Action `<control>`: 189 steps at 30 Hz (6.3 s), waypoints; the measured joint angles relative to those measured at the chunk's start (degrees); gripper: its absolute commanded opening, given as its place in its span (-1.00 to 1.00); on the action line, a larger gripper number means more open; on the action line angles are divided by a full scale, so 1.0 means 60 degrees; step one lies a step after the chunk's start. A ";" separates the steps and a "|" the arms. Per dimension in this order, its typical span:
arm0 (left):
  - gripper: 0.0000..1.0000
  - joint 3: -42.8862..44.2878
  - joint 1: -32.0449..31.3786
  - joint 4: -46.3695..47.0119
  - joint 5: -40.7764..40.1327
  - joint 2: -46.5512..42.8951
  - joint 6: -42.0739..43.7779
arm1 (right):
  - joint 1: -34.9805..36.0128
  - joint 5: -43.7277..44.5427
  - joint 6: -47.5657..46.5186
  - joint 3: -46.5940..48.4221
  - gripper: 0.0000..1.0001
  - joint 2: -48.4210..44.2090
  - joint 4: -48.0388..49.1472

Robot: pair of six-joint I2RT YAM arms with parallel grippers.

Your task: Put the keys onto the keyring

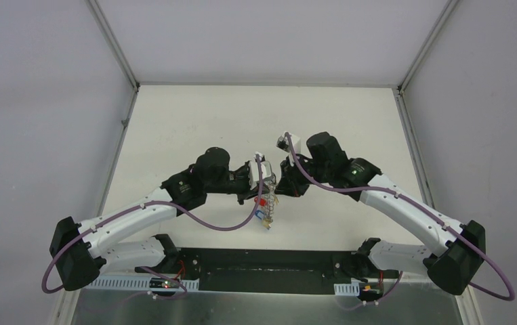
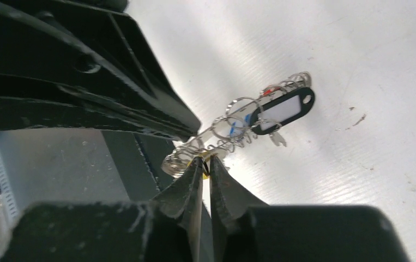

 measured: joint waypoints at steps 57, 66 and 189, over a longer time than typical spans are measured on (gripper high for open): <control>-1.00 -0.0780 -0.0058 0.1355 0.1271 -0.0521 -0.0197 | -0.0004 -0.1880 -0.1588 -0.5745 -0.52 -0.3825 0.8462; -1.00 -0.0780 -0.0058 0.1355 0.1271 -0.0525 -0.0200 | -0.0004 -0.1847 -0.1526 -0.5778 -0.62 -0.3687 0.8615; -1.00 -0.3741 -0.0874 0.7934 0.0845 -0.0758 -0.0670 | -0.0321 -0.2397 -0.2069 -0.4116 -0.63 -0.4222 0.4470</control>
